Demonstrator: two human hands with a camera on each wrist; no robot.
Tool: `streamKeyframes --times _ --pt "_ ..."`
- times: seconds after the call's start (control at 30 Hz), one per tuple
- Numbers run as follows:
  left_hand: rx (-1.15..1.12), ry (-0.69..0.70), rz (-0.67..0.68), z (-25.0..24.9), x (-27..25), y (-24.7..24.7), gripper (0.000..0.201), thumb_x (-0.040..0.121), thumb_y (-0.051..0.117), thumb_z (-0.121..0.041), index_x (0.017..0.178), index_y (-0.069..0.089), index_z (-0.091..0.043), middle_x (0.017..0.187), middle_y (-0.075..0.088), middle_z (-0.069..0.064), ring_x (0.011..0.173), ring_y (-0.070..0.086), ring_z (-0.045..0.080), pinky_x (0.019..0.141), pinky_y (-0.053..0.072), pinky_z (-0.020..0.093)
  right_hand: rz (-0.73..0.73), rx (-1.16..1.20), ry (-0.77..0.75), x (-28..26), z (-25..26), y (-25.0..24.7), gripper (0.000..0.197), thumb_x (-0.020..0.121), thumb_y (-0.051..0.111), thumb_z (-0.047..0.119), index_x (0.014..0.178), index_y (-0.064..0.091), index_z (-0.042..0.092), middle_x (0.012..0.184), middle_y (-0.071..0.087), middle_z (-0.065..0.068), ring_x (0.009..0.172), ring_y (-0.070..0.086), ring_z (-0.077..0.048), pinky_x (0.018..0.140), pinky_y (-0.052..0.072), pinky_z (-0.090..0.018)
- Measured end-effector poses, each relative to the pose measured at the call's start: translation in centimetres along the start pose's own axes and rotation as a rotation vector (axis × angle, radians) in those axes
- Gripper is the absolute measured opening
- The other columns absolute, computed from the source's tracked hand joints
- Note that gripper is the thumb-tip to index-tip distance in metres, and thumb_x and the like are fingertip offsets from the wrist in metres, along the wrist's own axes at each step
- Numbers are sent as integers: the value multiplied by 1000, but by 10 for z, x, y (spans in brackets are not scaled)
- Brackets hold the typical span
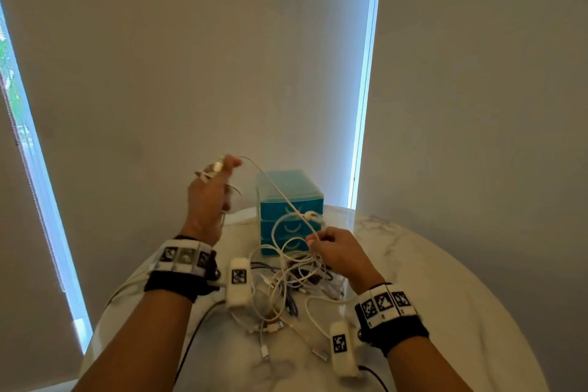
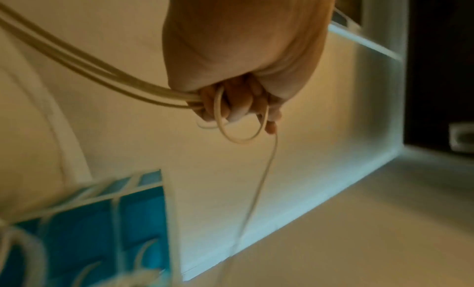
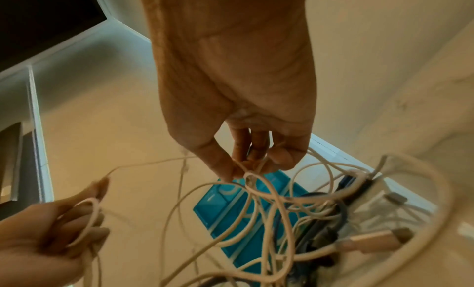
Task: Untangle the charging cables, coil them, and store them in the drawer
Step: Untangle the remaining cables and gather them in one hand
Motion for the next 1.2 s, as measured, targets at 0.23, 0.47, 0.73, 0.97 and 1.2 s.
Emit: streamKeyframes --times 0.23,0.47,0.73,0.97,1.2 --pt "-129 -74 -334 6 34 -54 28 107 64 -43 112 81 -21 46 41 -12 42 34 5 41 27 22 -342 67 -81 7 4 -35 8 96 80 35 97 79 27 88 80 5 87 75 -16 81 62 -36" --pt "-15 -120 -329 13 28 -57 30 106 66 -40 119 81 -18 53 46 -7 47 37 8 37 29 20 -487 194 -214 7 49 -43 13 97 79 36 98 75 24 86 79 9 75 79 -10 84 65 -37" --pt "674 -36 -91 -1 12 -33 41 95 76 -51 96 76 -10 91 75 9 89 70 29 84 56 41 -452 -211 -400 21 111 -47 22 104 73 32 123 82 26 118 76 2 92 65 -6 79 47 -14" --pt "831 93 101 -22 5 -33 26 83 92 -27 104 77 -30 104 75 -13 95 70 12 87 49 30 -182 -642 -407 33 128 -37 26 102 71 5 117 85 22 126 68 -2 103 66 -17 86 48 -21" --pt "926 75 487 -9 -9 -24 17 94 80 -33 110 82 -33 104 79 -14 92 69 -5 76 47 13 -190 -66 -395 24 119 -30 30 104 66 10 115 85 30 122 79 7 108 72 -7 74 49 -5"
Point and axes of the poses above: each hand's wrist, its own x-axis towards the middle knuckle, its own y-axis out of the palm, z = x × y, the point moved 2 cm from there along x, towards the middle knuckle
